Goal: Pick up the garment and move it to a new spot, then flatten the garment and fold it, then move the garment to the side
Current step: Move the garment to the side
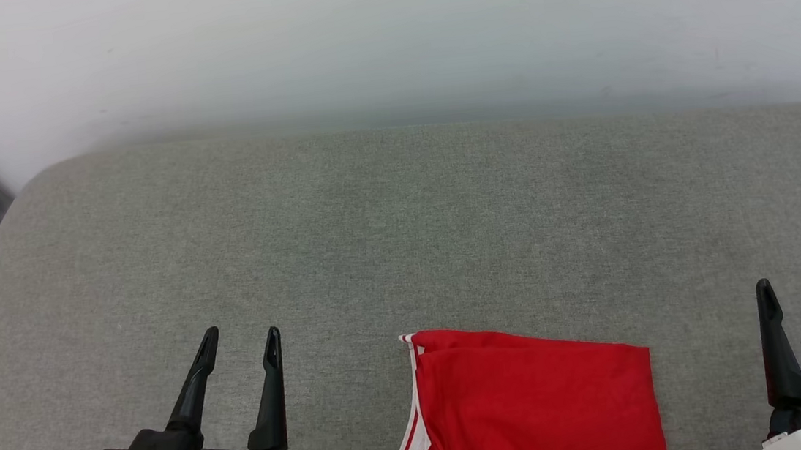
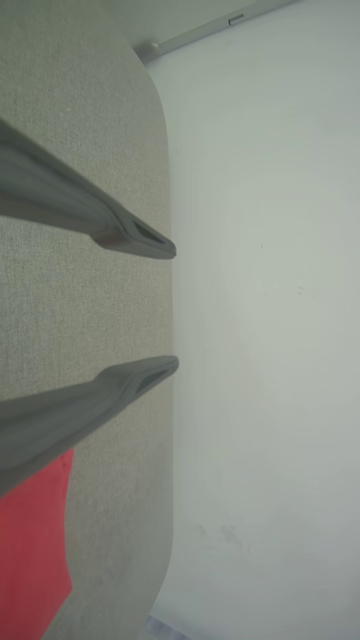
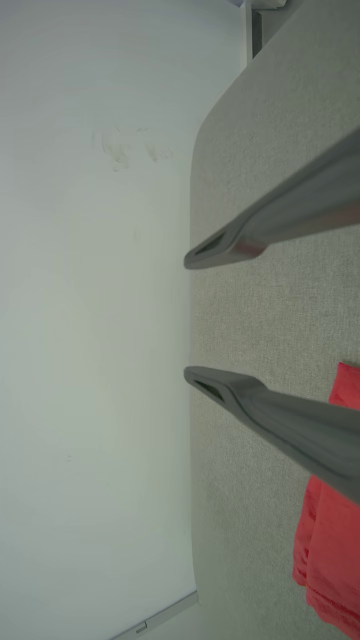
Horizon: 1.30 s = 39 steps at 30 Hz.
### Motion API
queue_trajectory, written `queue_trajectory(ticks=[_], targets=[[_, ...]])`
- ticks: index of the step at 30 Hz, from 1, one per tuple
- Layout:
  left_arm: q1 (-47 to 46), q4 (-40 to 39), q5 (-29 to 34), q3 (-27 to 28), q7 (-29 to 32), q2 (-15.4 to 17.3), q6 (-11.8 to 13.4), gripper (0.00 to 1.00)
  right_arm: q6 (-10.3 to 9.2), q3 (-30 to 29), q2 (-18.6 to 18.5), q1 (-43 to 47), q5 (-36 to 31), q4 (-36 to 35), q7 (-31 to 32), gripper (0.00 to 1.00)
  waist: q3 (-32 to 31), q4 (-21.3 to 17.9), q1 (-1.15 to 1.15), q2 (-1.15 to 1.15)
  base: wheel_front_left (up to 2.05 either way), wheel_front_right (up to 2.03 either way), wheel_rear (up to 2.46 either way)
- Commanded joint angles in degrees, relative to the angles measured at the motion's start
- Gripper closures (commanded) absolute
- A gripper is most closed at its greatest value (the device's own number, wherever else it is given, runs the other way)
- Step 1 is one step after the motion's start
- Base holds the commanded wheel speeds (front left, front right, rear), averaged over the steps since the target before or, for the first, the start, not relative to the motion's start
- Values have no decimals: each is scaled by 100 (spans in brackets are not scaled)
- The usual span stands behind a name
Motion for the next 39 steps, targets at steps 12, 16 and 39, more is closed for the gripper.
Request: queue_trajectory(ticks=[12, 16, 39], targets=[[-196, -2, 9, -48, -27, -18, -4, 0, -2, 420, -633, -163, 649, -160, 1997, 0, 257, 87, 0, 0, 0, 0, 0], [-262, 33, 29, -79, -27, -18, -4, 0, -5, 570, -864, -191, 1053, -359, 3422, 0, 379, 159, 0, 0, 0, 0, 0], [-747, 191, 41, -305, -28, -128, -4, 0, -3, 382, -326, -631, 1094, -79, 6904, 0, 1089, 886, 0, 0, 0, 0, 0]])
